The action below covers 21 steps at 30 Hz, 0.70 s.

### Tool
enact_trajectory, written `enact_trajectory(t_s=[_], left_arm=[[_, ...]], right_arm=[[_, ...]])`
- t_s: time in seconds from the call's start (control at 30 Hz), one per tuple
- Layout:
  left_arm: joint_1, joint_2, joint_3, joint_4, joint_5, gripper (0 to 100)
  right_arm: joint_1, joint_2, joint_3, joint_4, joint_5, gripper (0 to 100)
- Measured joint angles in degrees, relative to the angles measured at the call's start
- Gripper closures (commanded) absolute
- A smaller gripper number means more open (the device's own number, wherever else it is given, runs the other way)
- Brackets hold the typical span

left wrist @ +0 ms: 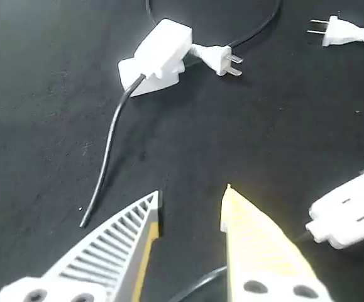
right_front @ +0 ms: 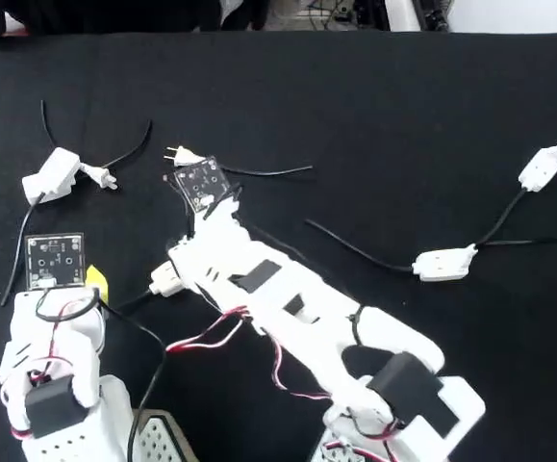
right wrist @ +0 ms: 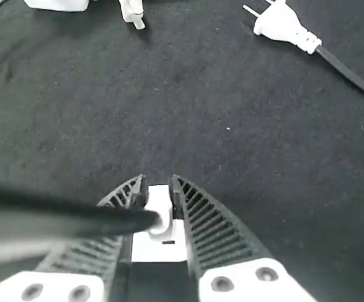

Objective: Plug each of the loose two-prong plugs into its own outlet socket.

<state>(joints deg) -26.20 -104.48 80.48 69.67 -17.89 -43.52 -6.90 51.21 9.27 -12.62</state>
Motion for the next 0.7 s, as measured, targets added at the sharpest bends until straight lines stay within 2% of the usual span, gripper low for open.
enact_trajectory(t_s=[0.33,0.5,0.7], left_arm=[[-0.5,0.0,0.2,-0.4,0.1,83],[-0.5,0.0,0.2,-0.4,0.1,83],[-0.5,0.0,0.2,-0.4,0.1,83]], right_arm=[[0.2,0.8,-4.6,6.9,0.0,98.7],[1.1,1.1,-8.6,13.9,0.0,98.7],[1.1,3.3,-10.0,14.9,0.0,98.7]])
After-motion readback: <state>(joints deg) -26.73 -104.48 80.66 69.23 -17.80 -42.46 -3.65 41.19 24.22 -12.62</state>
